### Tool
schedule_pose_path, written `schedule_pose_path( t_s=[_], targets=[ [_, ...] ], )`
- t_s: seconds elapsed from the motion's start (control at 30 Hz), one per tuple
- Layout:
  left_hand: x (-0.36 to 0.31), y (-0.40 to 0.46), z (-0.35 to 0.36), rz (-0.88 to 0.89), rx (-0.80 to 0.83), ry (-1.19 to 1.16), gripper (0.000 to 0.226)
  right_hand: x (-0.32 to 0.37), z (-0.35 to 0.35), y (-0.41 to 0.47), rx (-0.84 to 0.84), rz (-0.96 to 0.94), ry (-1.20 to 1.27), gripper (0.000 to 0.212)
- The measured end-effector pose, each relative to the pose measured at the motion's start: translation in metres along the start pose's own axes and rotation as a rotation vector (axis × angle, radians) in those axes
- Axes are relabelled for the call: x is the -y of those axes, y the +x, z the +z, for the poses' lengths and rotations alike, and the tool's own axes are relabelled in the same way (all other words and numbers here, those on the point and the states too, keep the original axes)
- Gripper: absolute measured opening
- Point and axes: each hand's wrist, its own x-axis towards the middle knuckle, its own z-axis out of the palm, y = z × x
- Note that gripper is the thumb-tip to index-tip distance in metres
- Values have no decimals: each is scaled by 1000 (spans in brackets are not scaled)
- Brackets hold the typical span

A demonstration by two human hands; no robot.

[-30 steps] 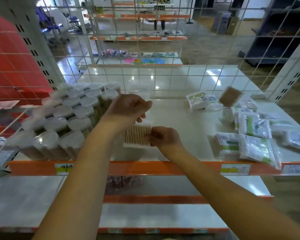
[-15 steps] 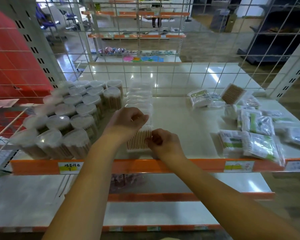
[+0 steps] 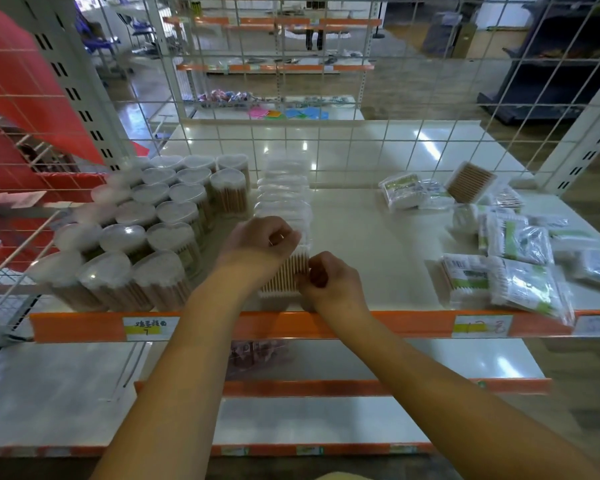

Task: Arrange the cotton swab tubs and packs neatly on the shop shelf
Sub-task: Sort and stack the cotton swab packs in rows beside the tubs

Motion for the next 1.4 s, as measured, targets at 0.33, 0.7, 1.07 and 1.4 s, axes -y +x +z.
schedule_pose_path(
  t_s=[0.33,0.7,1.07,1.4],
  targets=[
    [-10,0,2,32,-21,95,20,1,-7,3,21,-21,-93,30],
    [-53,13,37,136,3,250,25,-2,-74,23,-80,-131,-442,37],
    [-124,25,106,273,77,354,28,-39,-182,30,-248,-78,-668,39],
    [-170,16,176,332,186,312,31,-87,-254,24,-306,72,-655,32]
  ],
)
